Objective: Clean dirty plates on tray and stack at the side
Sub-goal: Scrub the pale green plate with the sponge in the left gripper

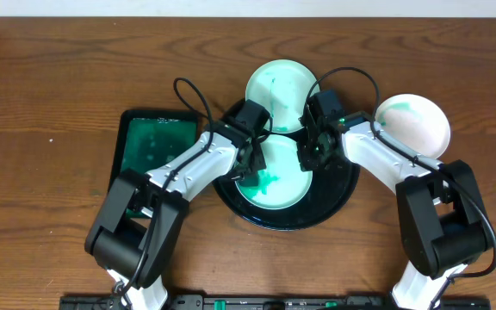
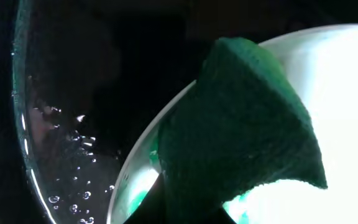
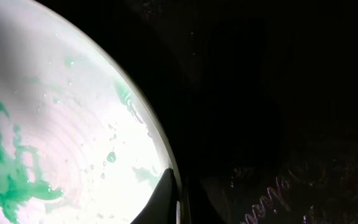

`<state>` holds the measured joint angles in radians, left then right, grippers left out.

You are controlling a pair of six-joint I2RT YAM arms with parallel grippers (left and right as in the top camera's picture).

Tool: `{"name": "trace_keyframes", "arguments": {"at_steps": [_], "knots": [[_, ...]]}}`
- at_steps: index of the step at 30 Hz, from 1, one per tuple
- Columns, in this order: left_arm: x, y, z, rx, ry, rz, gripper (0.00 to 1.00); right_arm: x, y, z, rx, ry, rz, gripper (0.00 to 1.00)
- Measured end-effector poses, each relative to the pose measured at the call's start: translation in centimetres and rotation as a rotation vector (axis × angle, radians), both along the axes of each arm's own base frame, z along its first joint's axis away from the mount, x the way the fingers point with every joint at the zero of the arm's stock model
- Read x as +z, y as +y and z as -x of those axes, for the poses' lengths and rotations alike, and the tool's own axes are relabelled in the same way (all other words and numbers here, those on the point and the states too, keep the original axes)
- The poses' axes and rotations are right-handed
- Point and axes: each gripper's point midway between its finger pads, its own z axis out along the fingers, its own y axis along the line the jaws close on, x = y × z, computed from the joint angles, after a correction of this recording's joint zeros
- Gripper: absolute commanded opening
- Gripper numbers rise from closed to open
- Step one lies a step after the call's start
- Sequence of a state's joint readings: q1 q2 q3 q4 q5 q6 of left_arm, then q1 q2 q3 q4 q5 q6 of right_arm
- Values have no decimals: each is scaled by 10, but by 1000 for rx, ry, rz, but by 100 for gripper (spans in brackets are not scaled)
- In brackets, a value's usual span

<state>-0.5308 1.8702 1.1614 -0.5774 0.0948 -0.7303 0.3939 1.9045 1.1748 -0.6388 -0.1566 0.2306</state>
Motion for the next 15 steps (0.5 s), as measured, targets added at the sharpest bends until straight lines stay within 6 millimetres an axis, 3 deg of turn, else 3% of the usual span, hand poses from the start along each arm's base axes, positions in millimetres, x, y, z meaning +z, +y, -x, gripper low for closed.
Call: {"name": "trace_keyframes", "arguments": {"at_steps": [4, 8, 12, 15], "knots": [[0, -14, -5, -10, -17, 57, 7, 0, 0, 0, -1, 2, -1, 1], [-4, -43, -11, -50, -32, 158, 7, 0, -1, 0, -5, 0, 2, 1], [-1, -85, -16, -108, -35, 336, 7, 0, -1, -1, -6, -1, 2, 1], [-1, -99, -11, -137, -14, 398, 7, 0, -1, -1, -6, -1, 3, 1]]}}
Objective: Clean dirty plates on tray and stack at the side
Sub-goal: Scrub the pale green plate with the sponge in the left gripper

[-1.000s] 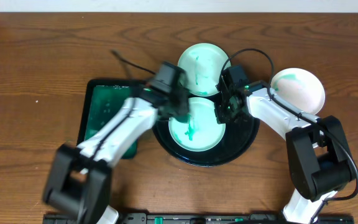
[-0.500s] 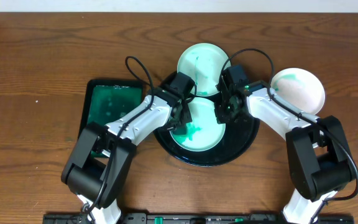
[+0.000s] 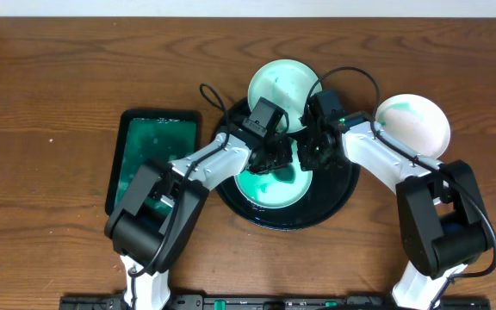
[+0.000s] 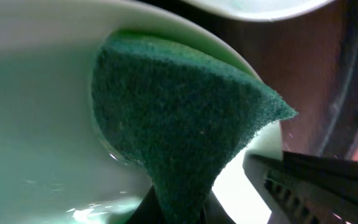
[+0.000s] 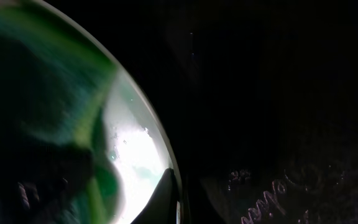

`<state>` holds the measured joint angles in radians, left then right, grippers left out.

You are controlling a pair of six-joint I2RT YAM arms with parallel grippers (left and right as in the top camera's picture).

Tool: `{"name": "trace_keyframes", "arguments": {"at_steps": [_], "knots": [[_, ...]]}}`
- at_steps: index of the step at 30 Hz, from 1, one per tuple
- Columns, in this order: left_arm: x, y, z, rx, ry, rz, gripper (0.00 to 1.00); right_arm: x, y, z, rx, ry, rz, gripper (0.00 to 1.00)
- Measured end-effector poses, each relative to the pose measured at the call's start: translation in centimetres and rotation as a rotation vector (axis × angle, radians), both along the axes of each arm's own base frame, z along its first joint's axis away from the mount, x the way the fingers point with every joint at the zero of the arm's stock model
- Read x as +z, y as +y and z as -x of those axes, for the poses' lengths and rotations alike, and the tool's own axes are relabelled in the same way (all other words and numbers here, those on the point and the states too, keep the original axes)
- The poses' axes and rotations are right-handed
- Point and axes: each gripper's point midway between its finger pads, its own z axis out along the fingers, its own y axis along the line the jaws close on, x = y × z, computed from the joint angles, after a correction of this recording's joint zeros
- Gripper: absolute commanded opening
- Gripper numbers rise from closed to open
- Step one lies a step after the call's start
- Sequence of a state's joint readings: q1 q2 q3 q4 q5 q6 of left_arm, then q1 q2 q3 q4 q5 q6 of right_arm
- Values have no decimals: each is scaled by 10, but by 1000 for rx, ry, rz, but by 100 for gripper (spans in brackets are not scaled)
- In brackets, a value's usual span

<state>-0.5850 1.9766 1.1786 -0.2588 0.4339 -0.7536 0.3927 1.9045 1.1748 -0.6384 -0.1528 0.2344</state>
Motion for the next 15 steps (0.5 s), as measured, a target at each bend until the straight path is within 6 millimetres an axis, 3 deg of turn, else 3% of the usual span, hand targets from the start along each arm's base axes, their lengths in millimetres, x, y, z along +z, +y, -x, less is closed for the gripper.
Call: {"name": "trace_keyframes", "arguments": {"at_steps": [7, 15], "knots": [[-1, 0, 8, -12, 40, 2, 7, 0, 0, 0, 0, 0, 0, 1], [-4, 25, 34, 35, 164, -151, 7, 0, 0, 0, 0, 0, 0, 1]]}}
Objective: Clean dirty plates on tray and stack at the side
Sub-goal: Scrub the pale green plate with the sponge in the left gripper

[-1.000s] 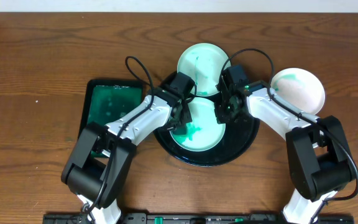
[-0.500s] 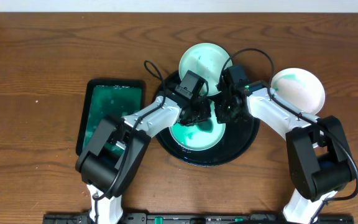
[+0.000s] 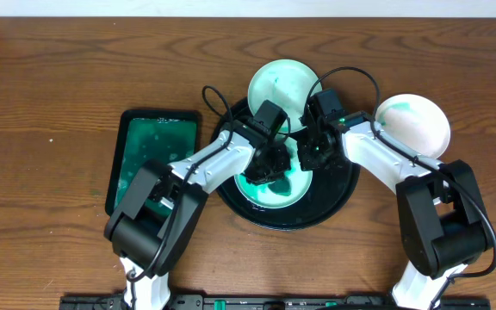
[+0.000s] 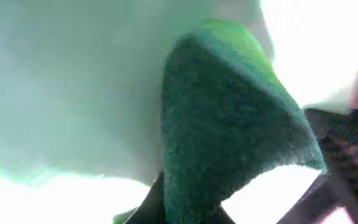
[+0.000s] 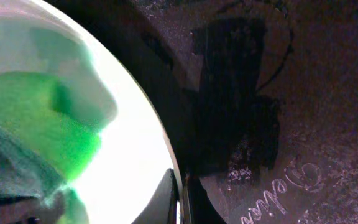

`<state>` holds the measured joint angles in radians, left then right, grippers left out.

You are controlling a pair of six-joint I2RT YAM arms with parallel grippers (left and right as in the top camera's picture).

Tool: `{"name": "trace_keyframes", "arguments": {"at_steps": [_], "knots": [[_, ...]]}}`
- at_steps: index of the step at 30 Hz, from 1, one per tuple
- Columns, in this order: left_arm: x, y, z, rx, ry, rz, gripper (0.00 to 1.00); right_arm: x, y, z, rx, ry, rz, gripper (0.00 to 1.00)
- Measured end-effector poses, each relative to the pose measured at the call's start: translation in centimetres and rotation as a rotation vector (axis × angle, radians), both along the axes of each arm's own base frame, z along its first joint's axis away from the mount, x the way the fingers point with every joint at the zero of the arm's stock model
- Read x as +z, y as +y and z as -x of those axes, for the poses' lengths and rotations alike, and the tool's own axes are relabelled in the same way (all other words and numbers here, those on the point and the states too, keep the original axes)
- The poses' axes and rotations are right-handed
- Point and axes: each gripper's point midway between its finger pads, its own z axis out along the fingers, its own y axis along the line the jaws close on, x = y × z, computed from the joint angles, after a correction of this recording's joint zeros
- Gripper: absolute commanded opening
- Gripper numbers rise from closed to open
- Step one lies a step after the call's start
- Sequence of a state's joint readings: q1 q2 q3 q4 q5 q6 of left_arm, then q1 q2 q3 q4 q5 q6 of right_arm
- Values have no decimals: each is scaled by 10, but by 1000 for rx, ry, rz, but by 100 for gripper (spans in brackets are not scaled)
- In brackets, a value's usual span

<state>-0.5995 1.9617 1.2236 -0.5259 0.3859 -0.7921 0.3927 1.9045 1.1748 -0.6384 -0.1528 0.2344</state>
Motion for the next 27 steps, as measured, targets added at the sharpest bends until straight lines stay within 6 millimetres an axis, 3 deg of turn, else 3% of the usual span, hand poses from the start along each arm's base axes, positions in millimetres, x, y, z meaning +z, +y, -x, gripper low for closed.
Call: {"name": "trace_keyframes", "arguments": {"at_steps": [7, 10, 13, 17, 22, 25, 27], "knots": [[-1, 51, 11, 68, 24, -240, 7, 0, 0, 0, 0, 1, 0, 1], [-1, 70, 1, 107, -20, -324, 7, 0, 0, 0, 0, 1, 0, 1], [0, 74, -9, 119, -61, -339, 7, 0, 0, 2, 0, 7, -4, 1], [1, 60, -25, 84, -132, -272, 7, 0, 1, 2, -6, 12, -7, 1], [3, 11, -37, 23, -174, -56, 7, 0, 1, 2, -9, 13, -7, 1], [3, -24, -29, -55, -160, 74, 7, 0, 1, 2, -9, 12, -6, 1], [3, -36, -18, -96, -135, 114, 7, 0, -1, 2, -15, 16, -5, 1]]}}
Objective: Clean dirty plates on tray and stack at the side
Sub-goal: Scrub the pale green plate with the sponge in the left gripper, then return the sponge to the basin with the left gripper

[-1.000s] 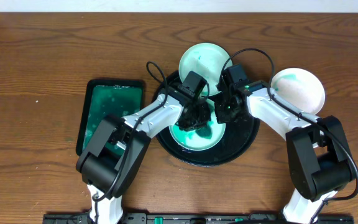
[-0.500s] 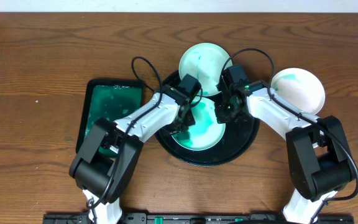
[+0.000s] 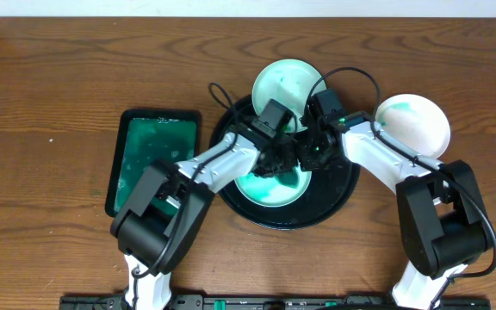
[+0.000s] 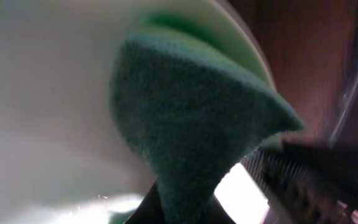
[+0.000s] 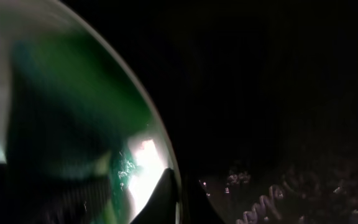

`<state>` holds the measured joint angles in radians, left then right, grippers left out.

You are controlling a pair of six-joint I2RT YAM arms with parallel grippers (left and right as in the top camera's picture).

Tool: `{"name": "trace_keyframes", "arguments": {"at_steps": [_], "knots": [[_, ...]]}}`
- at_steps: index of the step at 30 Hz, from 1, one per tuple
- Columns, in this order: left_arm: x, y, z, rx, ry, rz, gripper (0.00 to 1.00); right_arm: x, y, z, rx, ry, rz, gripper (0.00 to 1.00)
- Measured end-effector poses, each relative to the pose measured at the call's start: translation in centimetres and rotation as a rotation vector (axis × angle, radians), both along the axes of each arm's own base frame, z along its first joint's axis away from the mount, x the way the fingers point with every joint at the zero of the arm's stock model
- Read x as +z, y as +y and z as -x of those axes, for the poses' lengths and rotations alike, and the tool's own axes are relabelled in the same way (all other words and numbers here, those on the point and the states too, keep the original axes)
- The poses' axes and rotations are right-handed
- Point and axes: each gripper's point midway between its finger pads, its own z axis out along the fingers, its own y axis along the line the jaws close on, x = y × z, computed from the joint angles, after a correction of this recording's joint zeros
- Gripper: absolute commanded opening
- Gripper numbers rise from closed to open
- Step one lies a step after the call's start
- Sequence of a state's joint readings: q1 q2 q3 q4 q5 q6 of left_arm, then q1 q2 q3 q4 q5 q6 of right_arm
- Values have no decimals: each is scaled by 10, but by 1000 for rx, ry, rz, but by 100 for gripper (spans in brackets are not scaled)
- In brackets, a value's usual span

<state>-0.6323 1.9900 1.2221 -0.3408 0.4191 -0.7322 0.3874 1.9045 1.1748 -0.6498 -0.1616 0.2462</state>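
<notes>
A white plate (image 3: 269, 188) smeared with green lies in the round black tray (image 3: 338, 194). My left gripper (image 3: 275, 160) is shut on a green sponge (image 4: 197, 137), pressed onto the plate's upper right part. My right gripper (image 3: 308, 155) is shut on the plate's right rim (image 5: 166, 162); in the right wrist view its fingers (image 5: 166, 193) clamp the edge. Another green-stained plate (image 3: 284, 82) lies behind the tray, and a third (image 3: 413, 125) lies to the right.
A black rectangular tray (image 3: 151, 159) holding green liquid sits on the wooden table (image 3: 50, 86) to the left. Cables from both arms loop over the round tray's back edge.
My left gripper with the sponge has moved up and to the right on the plate, close beside my right gripper. The right gripper still holds the rim.
At first my left gripper held the sponge at the plate's left edge while the right gripper clamped the right rim. Then the sponge was at the plate's top, then near its middle, and now at the upper right. The green smear has spread over the plate.
</notes>
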Motion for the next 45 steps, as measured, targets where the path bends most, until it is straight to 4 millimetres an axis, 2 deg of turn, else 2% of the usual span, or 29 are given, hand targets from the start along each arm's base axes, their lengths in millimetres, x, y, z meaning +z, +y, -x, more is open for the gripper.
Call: {"name": "trace_keyframes", "arguments": {"at_steps": [3, 7, 10, 12, 15, 17, 21, 24, 27, 31, 34, 35, 36, 41, 43, 45], "knots": [[0, -6, 7, -33, 29, 34, 7, 0, -2, -1, -5, 0, 0, 1], [0, -5, 13, -49, 61, 48, 7, 0, -3, -1, -6, -1, 8, 1], [0, 4, 15, -38, 101, 41, 8, 0, -3, -1, -5, 0, 9, 1], [2, 18, 17, -11, 129, 11, 7, 0, -3, -1, -5, 0, 10, 1], [10, 52, 18, 49, 143, -81, 7, 0, -3, -1, -5, 0, 10, 1], [24, 75, 11, 86, 100, -128, 7, 0, -3, -1, -5, 0, 10, 1], [80, 126, -8, 175, -71, -203, 7, 0, -3, -1, -5, -2, 9, 1], [115, 179, -12, 279, -172, -314, 7, 0, -3, -3, -5, -9, 10, 1], [126, 238, -16, 403, -203, -456, 7, 0, -2, -5, -5, -23, 5, 1], [113, 296, -21, 519, -163, -581, 7, 0, 1, -8, 23, -40, -6, 1], [92, 324, -18, 558, -104, -628, 7, 0, 2, -9, 40, -49, -8, 6], [83, 329, -18, 559, -85, -636, 7, -2, 3, -11, 47, -61, -11, 5], [74, 333, -17, 551, -66, -641, 7, -3, 4, -13, 48, -64, -13, 2], [36, 335, -9, 484, 40, -648, 8, -3, 4, -13, 57, -60, -29, 1], [27, 334, -5, 462, 74, -650, 17, -1, 4, -12, 66, -58, -26, 1], [25, 333, -1, 446, 91, -648, 33, 1, 1, -9, 86, -55, -10, 1]]}}
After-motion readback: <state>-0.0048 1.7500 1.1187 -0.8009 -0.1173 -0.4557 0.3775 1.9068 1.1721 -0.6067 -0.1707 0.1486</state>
